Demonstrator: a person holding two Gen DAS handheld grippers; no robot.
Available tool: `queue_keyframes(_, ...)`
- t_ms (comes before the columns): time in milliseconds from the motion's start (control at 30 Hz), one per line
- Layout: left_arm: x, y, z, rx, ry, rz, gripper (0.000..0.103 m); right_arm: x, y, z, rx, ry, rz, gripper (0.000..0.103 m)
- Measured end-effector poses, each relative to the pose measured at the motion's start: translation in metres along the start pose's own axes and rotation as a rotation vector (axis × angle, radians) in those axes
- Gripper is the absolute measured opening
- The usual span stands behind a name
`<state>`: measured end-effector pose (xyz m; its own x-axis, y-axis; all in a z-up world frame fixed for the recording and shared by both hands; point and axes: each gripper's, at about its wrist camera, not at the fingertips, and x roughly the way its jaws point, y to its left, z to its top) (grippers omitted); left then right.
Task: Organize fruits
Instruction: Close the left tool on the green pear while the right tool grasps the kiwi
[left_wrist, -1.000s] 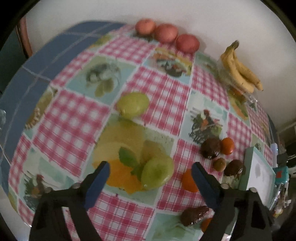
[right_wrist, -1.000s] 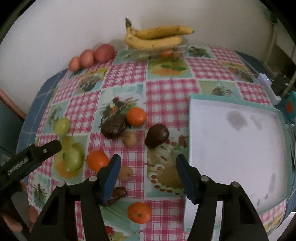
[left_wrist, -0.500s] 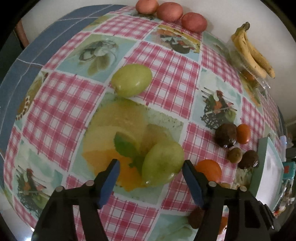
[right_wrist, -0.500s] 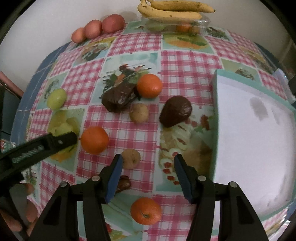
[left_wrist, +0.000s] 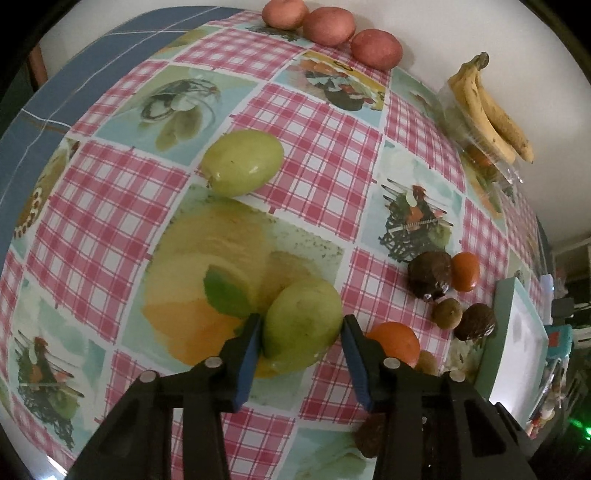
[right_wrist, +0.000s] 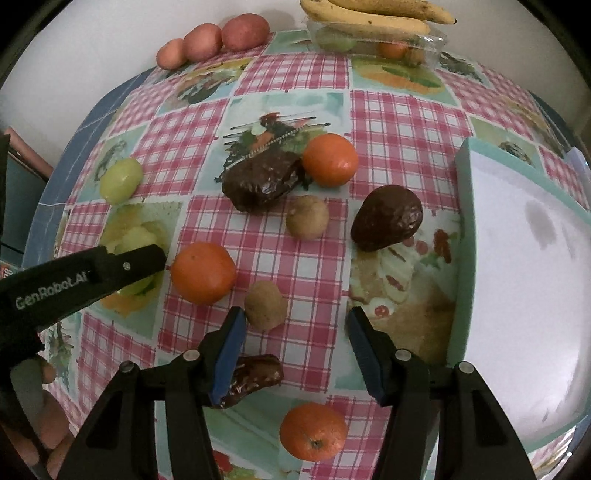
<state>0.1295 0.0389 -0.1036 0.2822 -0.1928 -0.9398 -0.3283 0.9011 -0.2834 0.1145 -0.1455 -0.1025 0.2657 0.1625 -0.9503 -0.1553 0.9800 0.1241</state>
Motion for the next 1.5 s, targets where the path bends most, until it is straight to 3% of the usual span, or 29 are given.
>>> queue_keyframes(300, -0.004, 0.002, -0.003, -0.001, 0.004, -0.005, 0.046, 0.000, -0.006, 0.005, 0.038, -0.026, 0.037, 0.036)
queue_keyframes(433, -0.004, 0.003, -0.003, -0.003, 0.003, -0.009, 0.046, -0.001, -0.016, 0.004, 0.066, -0.036, 0.030, 0.022)
queue_keyframes(867, -0.002, 0.001, -0.002, 0.013, -0.004, -0.001, 0.046, -0.004, -0.040, 0.003, 0.163, -0.049, 0.082, 0.014)
queue_keyframes(1100, -0.002, 0.002, -0.002, 0.011, -0.003, -0.005, 0.046, -0.003, -0.046, 0.003, 0.210, -0.048, 0.130, 0.014)
queue_keyframes(1267, -0.003, 0.003, -0.002, -0.005, -0.002, -0.017, 0.046, -0.005, -0.051, 0.001, 0.236, -0.024, 0.161, 0.020)
queue_keyframes(1500, -0.004, 0.004, -0.002, -0.025, -0.002, -0.026, 0.046, -0.023, -0.041, 0.010, 0.208, -0.114, 0.204, 0.022)
